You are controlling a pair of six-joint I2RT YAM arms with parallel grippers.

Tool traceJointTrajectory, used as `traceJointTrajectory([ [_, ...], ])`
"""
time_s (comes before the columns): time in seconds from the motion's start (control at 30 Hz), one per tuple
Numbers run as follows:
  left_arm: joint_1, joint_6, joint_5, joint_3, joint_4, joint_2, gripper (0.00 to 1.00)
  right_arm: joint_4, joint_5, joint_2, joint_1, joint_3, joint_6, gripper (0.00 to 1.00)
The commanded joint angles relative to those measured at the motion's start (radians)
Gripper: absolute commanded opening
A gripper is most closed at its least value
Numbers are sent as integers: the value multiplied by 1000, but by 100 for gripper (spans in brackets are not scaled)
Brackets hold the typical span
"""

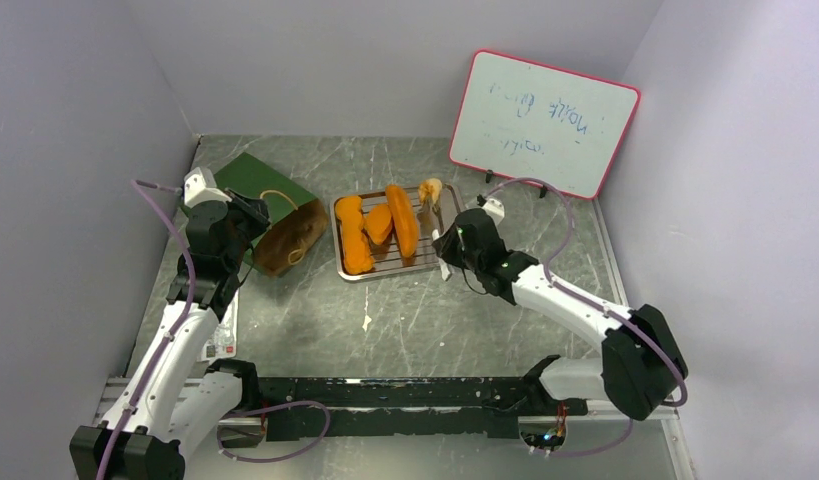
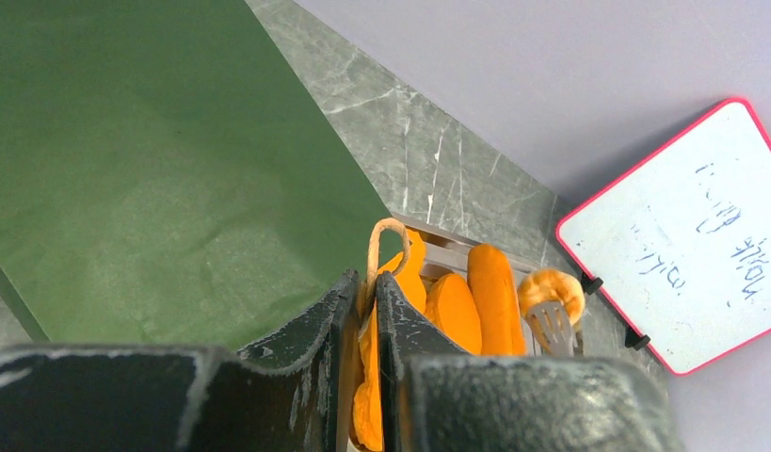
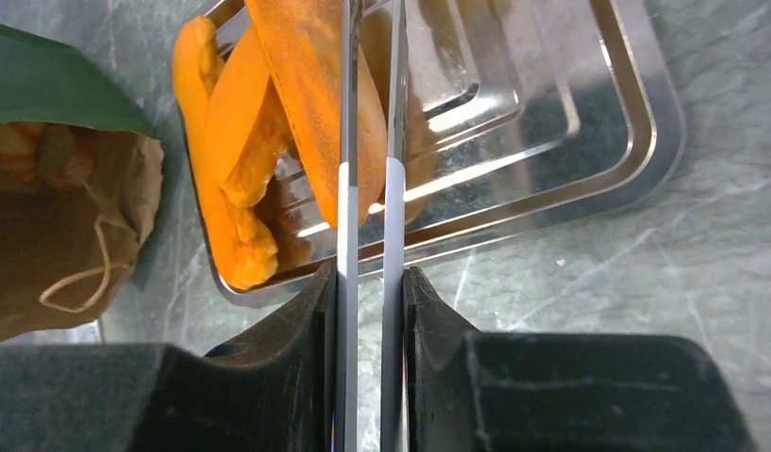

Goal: Take the fake bread out of the paper bag
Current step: Place the fake bread in the container.

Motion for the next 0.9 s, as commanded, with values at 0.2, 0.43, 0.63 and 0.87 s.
traceJointTrajectory([
  [0.2, 10, 14, 50, 5, 42, -7, 7, 191, -188, 67, -70, -37, 100, 14],
  [0.43, 9, 17, 56, 8, 43, -4, 7, 182, -179, 49, -80, -63, 130, 39],
  [0.63, 9, 12, 61, 4, 43, -5, 7, 156, -169, 29, -83, -69, 138, 45],
  [0.87, 10, 13, 62, 10, 40, -7, 7, 98, -134, -62, -82, -81, 141, 45],
])
